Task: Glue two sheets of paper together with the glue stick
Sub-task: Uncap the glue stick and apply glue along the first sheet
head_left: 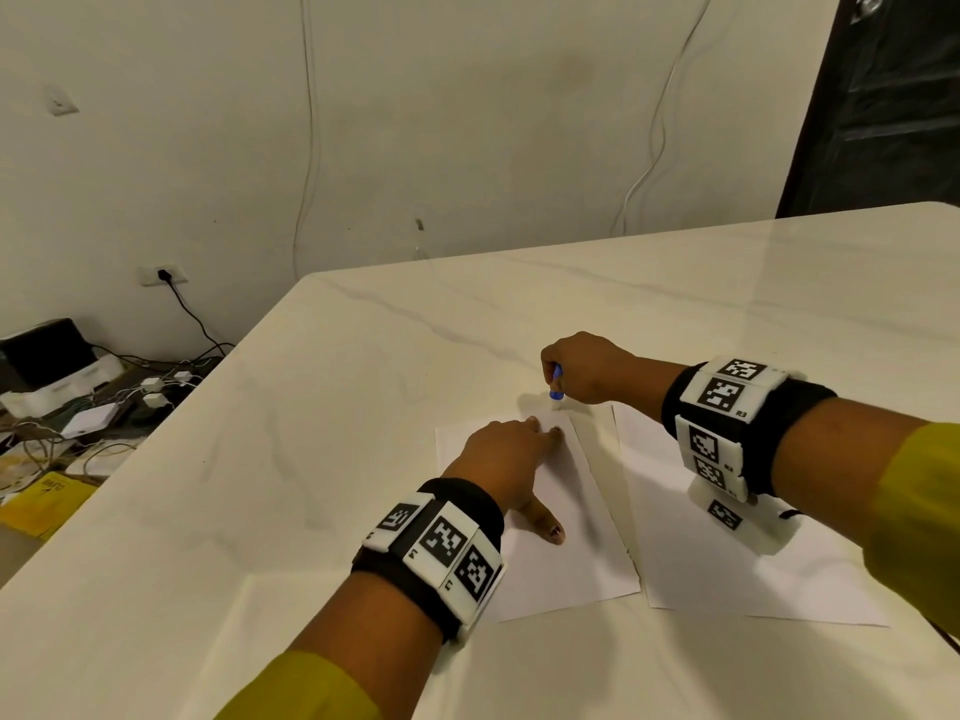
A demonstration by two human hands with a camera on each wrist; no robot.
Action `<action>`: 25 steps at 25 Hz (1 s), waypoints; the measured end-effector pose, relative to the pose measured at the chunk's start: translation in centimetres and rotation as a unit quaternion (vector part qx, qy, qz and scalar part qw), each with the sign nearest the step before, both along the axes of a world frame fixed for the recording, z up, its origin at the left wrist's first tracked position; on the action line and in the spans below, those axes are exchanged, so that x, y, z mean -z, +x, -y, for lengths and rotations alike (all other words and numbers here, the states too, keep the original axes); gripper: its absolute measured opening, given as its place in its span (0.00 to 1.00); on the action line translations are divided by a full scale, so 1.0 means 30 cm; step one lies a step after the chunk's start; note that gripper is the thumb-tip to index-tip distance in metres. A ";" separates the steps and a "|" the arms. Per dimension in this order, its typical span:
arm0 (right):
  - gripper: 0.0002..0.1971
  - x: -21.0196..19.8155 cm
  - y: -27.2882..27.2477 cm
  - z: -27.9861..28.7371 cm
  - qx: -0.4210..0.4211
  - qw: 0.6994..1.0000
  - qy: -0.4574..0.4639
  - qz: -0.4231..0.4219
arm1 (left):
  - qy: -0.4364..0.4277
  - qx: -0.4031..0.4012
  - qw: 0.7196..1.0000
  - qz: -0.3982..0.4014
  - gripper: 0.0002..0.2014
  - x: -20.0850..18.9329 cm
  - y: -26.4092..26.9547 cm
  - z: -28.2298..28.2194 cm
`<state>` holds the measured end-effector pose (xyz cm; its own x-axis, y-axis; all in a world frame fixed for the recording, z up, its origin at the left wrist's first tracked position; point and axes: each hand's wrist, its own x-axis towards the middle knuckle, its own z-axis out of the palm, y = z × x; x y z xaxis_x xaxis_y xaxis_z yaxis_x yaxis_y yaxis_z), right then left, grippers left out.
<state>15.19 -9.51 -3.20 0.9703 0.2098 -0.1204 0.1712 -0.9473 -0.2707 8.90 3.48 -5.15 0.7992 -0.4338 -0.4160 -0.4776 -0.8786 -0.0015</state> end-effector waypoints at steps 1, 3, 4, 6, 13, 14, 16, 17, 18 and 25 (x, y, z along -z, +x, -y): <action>0.12 -0.002 -0.003 -0.001 -0.003 1.000 -0.006 -0.002 | 0.000 -0.002 1.000 0.000 0.57 0.002 0.001 -0.002; 0.12 -0.005 -0.010 0.001 -0.003 1.000 -0.008 -0.004 | -0.001 -0.002 1.000 0.003 0.57 0.006 0.002 -0.005; 0.12 -0.006 -0.013 0.003 -0.002 1.000 -0.007 -0.004 | -0.002 -0.001 1.000 0.005 0.57 0.007 0.002 -0.006; 0.12 -0.007 -0.024 0.008 -0.002 1.000 -0.009 -0.008 | -0.015 -0.007 1.000 0.009 0.55 0.005 -0.002 -0.005; 0.12 -0.017 -0.072 0.028 -0.002 1.000 0.012 -0.028 | -0.026 -0.034 0.999 0.026 0.47 -0.006 -0.015 -0.001; 0.12 -0.014 -0.079 0.030 -0.002 0.999 0.016 -0.030 | -0.022 -0.031 0.999 0.027 0.46 -0.009 -0.017 0.000; 0.12 -0.009 -0.093 0.033 -0.003 0.999 0.016 -0.033 | -0.018 -0.030 0.999 0.028 0.46 -0.010 -0.021 0.001; 0.12 -0.008 -0.099 0.033 -0.004 0.999 0.012 -0.031 | -0.019 -0.031 0.999 0.029 0.47 -0.011 -0.024 -0.003; 0.12 -0.008 -0.106 0.035 -0.005 1.000 0.010 -0.029 | -0.021 -0.031 0.999 0.030 0.47 -0.012 -0.026 -0.005; 0.12 -0.007 -0.164 0.044 -0.011 0.999 0.009 -0.037 | -0.022 -0.031 0.999 0.032 0.45 -0.012 -0.025 -0.008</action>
